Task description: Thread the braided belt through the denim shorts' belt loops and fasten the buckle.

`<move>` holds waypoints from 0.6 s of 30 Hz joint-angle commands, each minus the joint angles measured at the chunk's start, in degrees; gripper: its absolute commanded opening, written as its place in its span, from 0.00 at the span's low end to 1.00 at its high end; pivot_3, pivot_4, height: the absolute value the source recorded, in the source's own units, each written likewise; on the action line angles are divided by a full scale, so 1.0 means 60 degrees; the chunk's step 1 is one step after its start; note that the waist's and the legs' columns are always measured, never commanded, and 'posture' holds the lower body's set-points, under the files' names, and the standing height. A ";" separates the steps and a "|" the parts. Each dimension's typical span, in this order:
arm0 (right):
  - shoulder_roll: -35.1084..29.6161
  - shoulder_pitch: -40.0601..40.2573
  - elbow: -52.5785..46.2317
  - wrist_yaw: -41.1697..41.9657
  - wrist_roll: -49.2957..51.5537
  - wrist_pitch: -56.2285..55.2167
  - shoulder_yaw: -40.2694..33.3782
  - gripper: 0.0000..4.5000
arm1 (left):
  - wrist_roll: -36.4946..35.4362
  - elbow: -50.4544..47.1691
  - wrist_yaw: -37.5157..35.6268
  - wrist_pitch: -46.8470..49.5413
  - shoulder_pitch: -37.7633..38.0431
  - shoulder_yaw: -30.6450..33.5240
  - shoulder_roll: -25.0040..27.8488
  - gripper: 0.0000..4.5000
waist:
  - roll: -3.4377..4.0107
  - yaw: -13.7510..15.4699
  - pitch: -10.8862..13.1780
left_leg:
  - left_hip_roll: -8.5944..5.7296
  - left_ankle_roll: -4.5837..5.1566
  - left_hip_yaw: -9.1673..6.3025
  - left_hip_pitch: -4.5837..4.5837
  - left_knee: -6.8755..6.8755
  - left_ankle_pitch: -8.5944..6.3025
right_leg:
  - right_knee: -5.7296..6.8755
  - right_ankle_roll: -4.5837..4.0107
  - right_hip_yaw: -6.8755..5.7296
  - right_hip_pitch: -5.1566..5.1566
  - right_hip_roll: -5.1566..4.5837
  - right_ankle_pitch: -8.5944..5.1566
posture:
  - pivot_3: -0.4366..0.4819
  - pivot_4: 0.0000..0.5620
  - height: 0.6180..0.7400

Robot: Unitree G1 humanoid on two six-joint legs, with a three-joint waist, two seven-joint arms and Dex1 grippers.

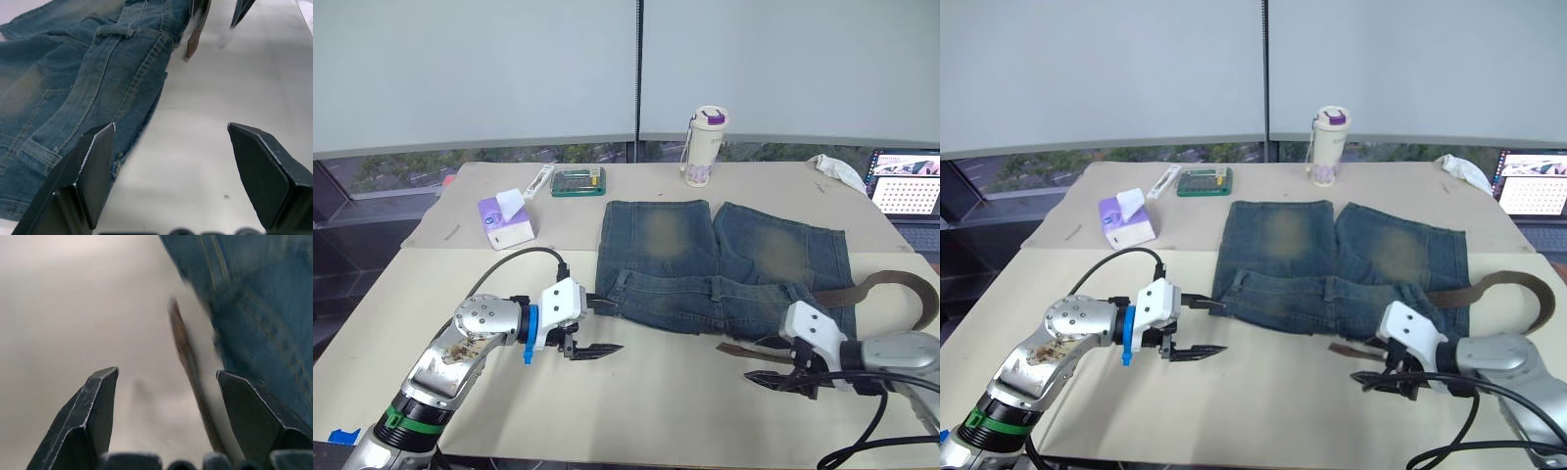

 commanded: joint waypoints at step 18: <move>0.0393 -0.0552 -0.1827 0.0391 0.2918 0.0986 -0.2105 0.01 | -0.1895 0.0160 0.0157 0.1544 -0.1007 -0.0342 -0.2299 0.87 | -0.0024 -0.0016 0.0011 | 0.0006 0.0002 -0.0001 0.0001 0.0014 -0.0001 | 0.0003 0.0001 -0.0002 0.0012 0.0005 0.0001 | 0.48 0.27 1.00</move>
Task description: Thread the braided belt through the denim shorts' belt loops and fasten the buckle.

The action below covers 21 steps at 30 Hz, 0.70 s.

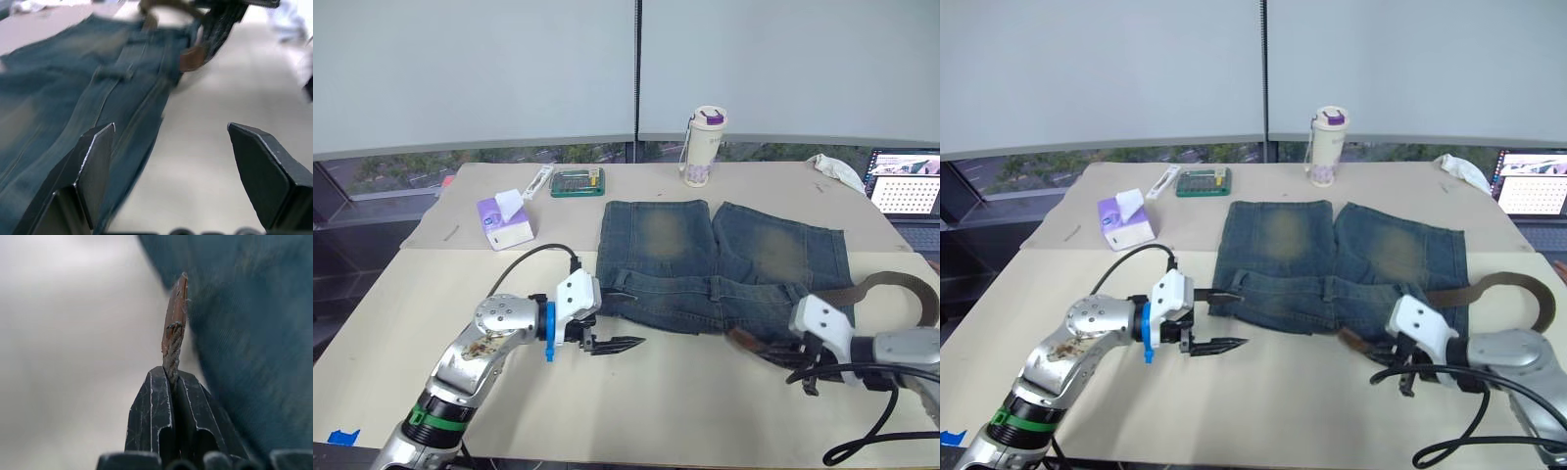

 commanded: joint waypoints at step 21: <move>0.0960 -0.1069 -0.1398 -0.0858 0.1196 -0.0007 0.0722 0.00 | -0.0992 0.1461 -0.0032 0.0899 -0.0846 -0.0818 -0.2332 0.02 | -0.0019 0.0005 0.0009 | -0.0004 -0.0003 0.0000 -0.0003 0.0023 0.0002 | 0.0002 0.0001 0.0002 0.0002 0.0000 0.0001 | 0.48 0.27 1.00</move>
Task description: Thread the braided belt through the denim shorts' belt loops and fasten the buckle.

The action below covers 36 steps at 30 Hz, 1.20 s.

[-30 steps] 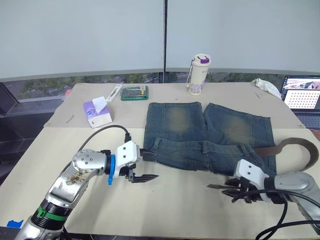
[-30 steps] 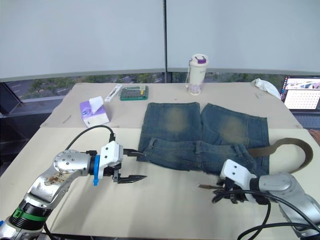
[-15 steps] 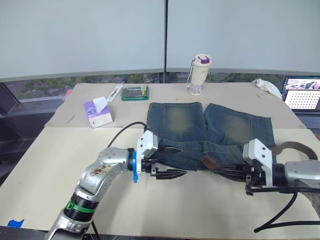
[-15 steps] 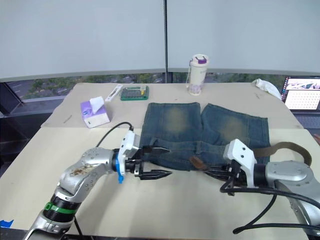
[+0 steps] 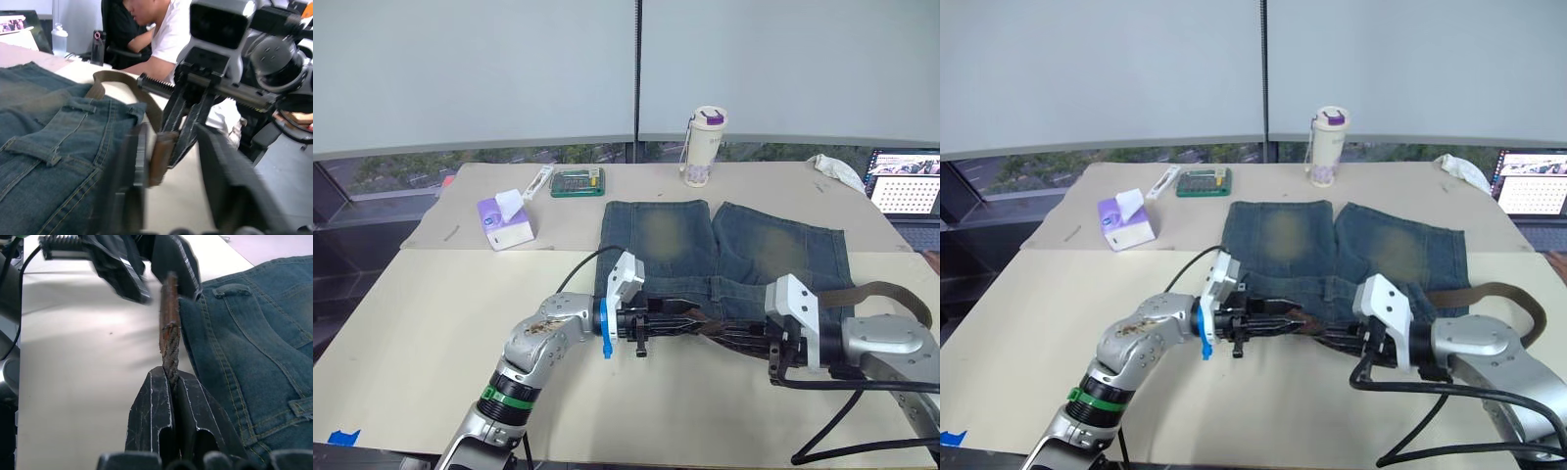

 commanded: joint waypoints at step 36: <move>0.5692 0.3150 -0.0537 -0.4783 0.5497 -0.0857 -0.1888 0.99 | -0.6124 0.0669 0.5055 0.6287 -0.0706 0.3800 -0.2396 0.00 | 0.0002 0.0010 -0.0028 | -0.0004 -0.0003 0.0029 0.0014 0.0014 -0.0012 | 0.0022 0.0011 0.0064 -0.0016 0.0022 -0.0002 | 0.48 0.27 1.00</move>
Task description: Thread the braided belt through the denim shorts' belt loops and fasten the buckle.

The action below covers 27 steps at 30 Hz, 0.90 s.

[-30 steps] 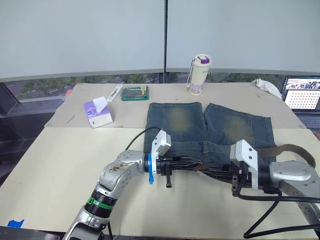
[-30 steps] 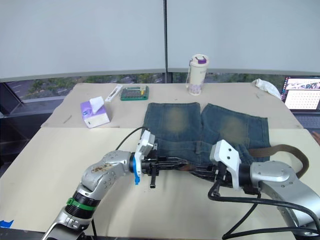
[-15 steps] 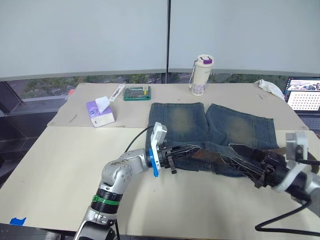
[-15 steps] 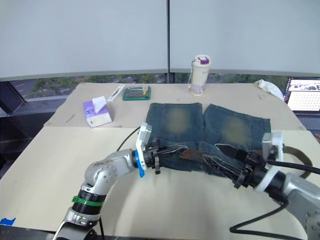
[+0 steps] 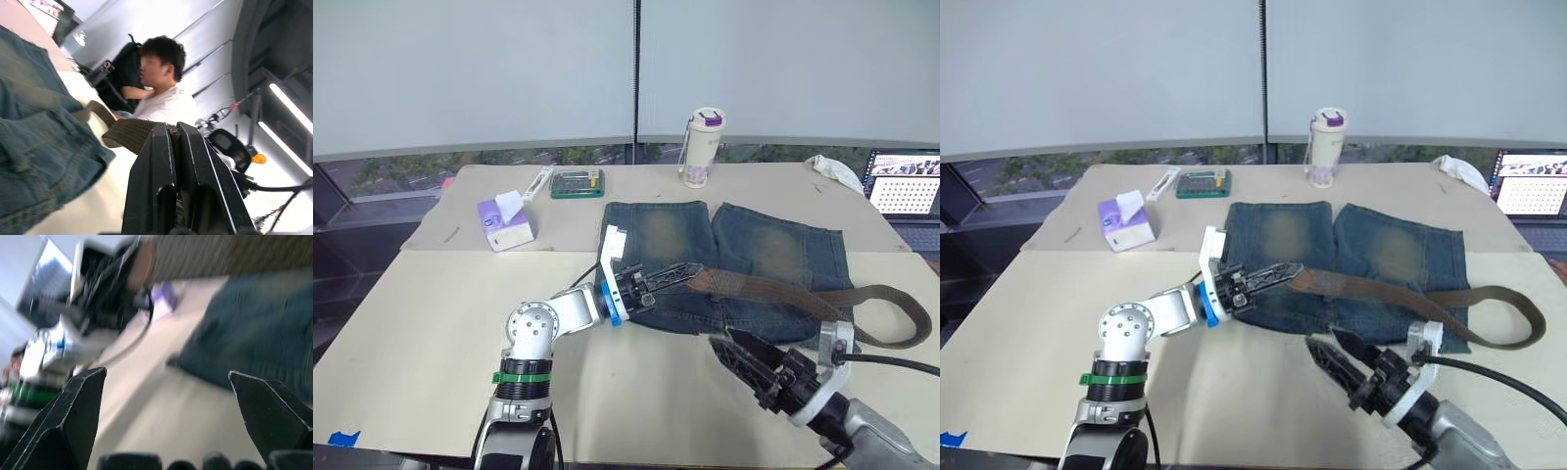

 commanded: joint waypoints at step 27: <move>0.0954 -0.0581 0.0213 -0.1159 0.1924 -0.1446 0.0003 0.01 | -0.0850 -0.0381 0.0800 -0.0127 0.0567 -0.0134 -0.0108 0.00 | 0.0046 -0.0058 -0.0028 | 0.0002 0.0005 0.0033 0.0015 -0.0021 -0.0006 | -0.0004 -0.0001 0.0057 -0.0009 0.0011 0.0000 | 0.48 0.27 1.00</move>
